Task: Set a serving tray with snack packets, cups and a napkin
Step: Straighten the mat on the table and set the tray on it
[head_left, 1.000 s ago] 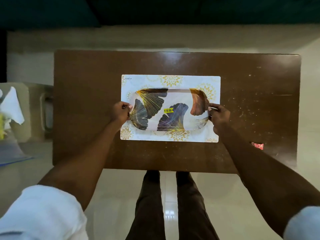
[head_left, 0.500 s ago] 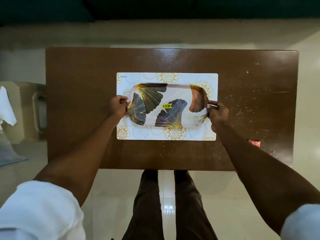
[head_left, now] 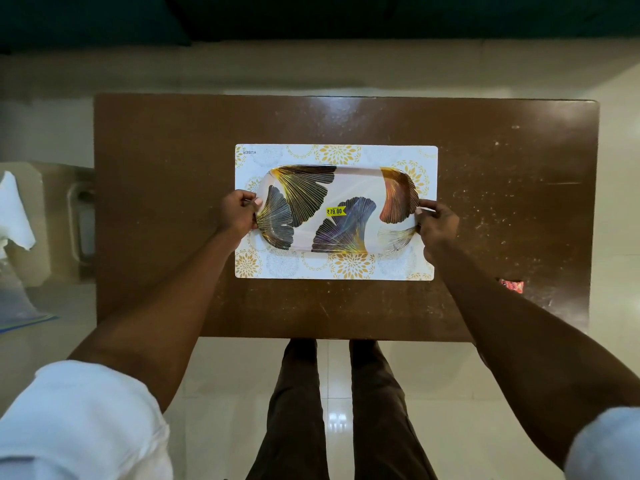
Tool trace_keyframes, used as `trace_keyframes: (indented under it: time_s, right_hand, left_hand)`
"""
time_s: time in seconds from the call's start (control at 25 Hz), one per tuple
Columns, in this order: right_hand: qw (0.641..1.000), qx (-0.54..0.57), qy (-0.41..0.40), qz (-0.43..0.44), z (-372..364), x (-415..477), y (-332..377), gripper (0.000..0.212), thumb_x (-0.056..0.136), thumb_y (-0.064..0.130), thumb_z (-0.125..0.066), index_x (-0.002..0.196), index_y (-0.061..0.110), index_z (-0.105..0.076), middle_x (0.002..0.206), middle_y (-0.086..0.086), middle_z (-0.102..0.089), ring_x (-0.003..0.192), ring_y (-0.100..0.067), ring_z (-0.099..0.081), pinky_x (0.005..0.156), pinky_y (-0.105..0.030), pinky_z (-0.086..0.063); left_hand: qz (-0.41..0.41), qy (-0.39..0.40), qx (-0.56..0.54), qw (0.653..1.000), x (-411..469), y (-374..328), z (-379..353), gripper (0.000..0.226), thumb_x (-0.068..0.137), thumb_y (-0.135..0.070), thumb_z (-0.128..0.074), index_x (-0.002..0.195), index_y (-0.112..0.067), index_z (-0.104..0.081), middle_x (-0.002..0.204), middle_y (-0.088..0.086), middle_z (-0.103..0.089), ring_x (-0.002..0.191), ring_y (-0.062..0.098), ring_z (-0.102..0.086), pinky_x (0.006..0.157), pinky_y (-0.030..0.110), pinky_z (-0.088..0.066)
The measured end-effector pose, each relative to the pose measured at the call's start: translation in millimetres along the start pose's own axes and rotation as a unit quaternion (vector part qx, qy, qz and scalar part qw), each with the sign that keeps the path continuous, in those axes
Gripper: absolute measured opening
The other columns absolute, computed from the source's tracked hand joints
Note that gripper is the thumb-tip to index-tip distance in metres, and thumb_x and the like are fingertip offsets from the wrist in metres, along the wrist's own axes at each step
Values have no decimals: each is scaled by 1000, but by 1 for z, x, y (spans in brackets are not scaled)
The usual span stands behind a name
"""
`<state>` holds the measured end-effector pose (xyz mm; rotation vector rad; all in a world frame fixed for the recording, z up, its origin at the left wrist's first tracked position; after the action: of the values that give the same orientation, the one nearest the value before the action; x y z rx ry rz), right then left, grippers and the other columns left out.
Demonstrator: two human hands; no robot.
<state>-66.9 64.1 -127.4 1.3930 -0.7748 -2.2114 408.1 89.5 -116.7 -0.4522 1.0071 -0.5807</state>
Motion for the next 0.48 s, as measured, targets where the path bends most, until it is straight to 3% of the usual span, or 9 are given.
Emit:
trace_keyframes:
  time_s: [0.2,0.48]
  right_hand:
    - [1000,5,-4,0,0,2,-1,25,100,1,-64,123,5,-73,125,-16,-72,118,-34,-70,99,-50,-60]
    - [1000,17,-2,4,3,-2,0,26,99,3,-66,125,1,-72,122,-20,-73,110,-32,-72,97,-46,-61]
  left_hand:
    - [0,0,-8,1000,0,0,1,28,102,-10,-62,125,6,-62,99,19,-63,64,19,-57,63,37,-57]
    - [5,-8,-31,999,-8,-2,2,25,103,-15,-61,119,4,-63,94,18,-63,61,19,-57,60,35,-56]
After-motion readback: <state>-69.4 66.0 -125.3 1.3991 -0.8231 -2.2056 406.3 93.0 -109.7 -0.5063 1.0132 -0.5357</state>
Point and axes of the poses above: each hand's wrist, its own x-axis towards the middle knuckle, its own z-axis out of the back of the hand, y = z × x, the point moved 10 cm from there along x, towards the middle knuckle
